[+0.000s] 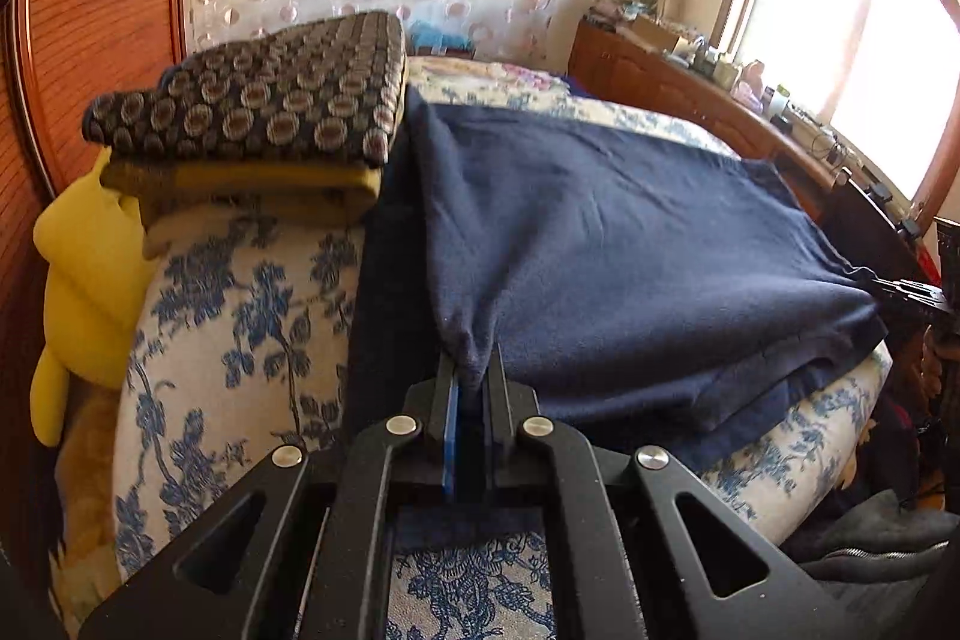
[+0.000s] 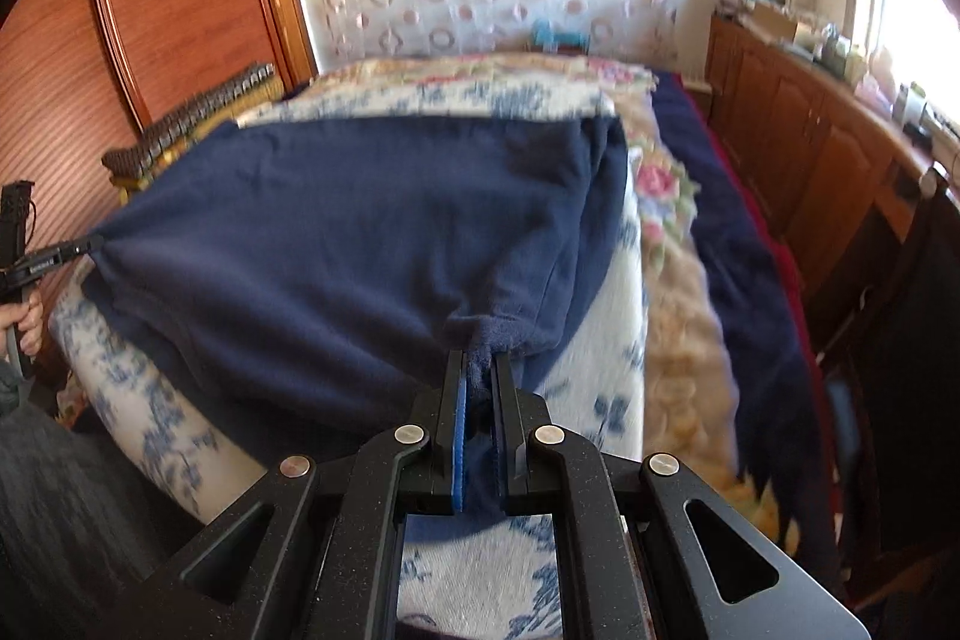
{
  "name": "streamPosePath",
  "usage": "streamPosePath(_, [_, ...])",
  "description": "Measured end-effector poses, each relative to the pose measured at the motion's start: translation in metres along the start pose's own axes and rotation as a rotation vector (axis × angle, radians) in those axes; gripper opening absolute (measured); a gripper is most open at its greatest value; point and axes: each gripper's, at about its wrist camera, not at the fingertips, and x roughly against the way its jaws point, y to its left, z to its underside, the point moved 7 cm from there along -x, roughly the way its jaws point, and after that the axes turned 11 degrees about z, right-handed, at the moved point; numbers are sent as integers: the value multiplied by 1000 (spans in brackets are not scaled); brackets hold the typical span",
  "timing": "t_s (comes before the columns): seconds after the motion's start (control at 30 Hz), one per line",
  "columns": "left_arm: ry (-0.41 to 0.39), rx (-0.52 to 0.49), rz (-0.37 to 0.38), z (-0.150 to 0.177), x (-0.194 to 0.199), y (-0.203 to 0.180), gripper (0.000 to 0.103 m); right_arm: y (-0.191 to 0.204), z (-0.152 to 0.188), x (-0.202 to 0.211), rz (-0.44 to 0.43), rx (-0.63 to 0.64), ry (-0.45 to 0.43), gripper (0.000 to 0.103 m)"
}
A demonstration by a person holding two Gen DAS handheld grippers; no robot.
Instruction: Fold small clothes
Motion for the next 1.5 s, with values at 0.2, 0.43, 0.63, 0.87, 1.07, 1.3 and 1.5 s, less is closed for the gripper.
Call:
streamPosePath(0.2, [16,-8,-13,4,-5,-3,7,-8,-4,6,1,-35,-6,17])
streamPosePath(0.43, [29,0,-15,10,-12,-2,7,-3,18,12,55,-7,2,28])
streamPosePath(0.63, [33,1,-16,11,-14,-3,7,5,23,-2,54,18,33,28])
streamPosePath(0.87, [36,4,-17,12,-15,-3,7,-13,21,12,87,-2,15,28])
streamPosePath(1.07, [39,2,-20,12,-17,-3,7,-7,24,8,97,6,28,28])
streamPosePath(1.3, [45,-4,-22,12,-17,-4,7,8,18,-4,78,49,38,26])
streamPosePath(1.5, [44,-7,-23,12,-17,-4,7,6,18,3,60,148,77,6])
